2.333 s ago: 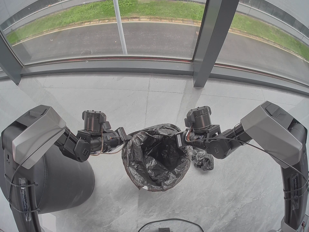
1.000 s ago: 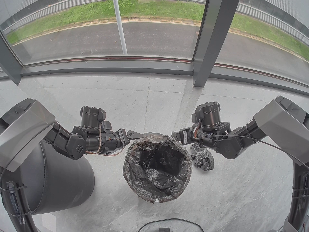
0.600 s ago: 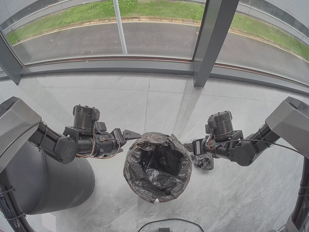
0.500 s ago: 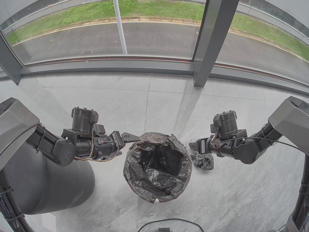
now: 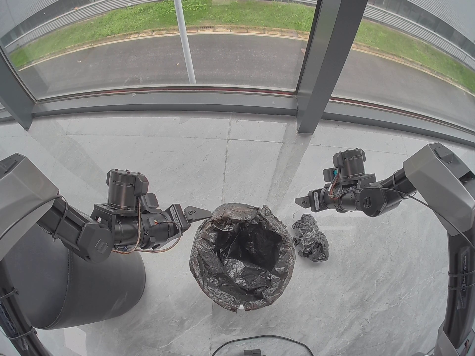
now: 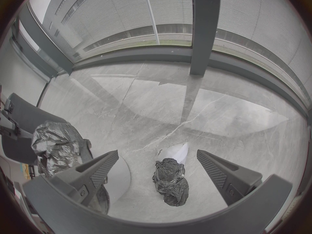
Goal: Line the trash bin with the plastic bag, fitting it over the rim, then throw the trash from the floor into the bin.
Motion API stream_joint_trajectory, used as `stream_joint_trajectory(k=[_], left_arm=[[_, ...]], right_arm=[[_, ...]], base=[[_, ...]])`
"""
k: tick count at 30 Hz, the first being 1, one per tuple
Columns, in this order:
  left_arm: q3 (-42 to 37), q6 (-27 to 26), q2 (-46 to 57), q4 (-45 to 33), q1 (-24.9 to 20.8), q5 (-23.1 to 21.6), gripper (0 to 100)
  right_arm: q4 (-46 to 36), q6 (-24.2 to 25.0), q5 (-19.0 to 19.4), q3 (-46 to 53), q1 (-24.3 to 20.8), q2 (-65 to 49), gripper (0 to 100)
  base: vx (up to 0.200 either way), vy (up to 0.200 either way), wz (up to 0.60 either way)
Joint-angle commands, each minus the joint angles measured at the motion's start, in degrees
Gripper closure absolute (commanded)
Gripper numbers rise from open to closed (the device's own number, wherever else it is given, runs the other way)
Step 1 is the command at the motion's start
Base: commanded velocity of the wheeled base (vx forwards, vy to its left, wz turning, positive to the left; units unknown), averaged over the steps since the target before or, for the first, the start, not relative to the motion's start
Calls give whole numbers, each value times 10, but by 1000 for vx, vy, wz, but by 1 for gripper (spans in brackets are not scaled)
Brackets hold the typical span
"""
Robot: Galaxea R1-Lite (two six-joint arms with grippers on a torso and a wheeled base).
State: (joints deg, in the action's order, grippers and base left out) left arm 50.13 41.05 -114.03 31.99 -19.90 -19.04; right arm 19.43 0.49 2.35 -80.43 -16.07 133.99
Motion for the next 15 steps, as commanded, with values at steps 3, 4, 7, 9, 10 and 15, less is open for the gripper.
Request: stream_joint_trajectory(k=[3,4,7,9,10,15], left_arm=[[-9,-4,-2,13,3,4,0],[-8,-4,-2,13,6,4,0],[-6,-4,-3,13,21,-4,0],[-6,-4,-2,13,32,-35,0],[-6,-3,-2,14,34,-40,0],[-3,-3,-12,14,41,-52,0]], right_arm=[[-63,-46,24,-97,21,89,0],[-67,-50,24,-105,23,95,0],[-85,-50,24,-131,24,112,0],[-107,-51,24,-152,26,124,0],[-111,-51,24,-155,26,127,0],[-120,-52,22,-181,27,151,0]], base=[[0,0,0],[0,0,0],[0,0,0],[0,0,0],[0,0,0],[0,0,0]])
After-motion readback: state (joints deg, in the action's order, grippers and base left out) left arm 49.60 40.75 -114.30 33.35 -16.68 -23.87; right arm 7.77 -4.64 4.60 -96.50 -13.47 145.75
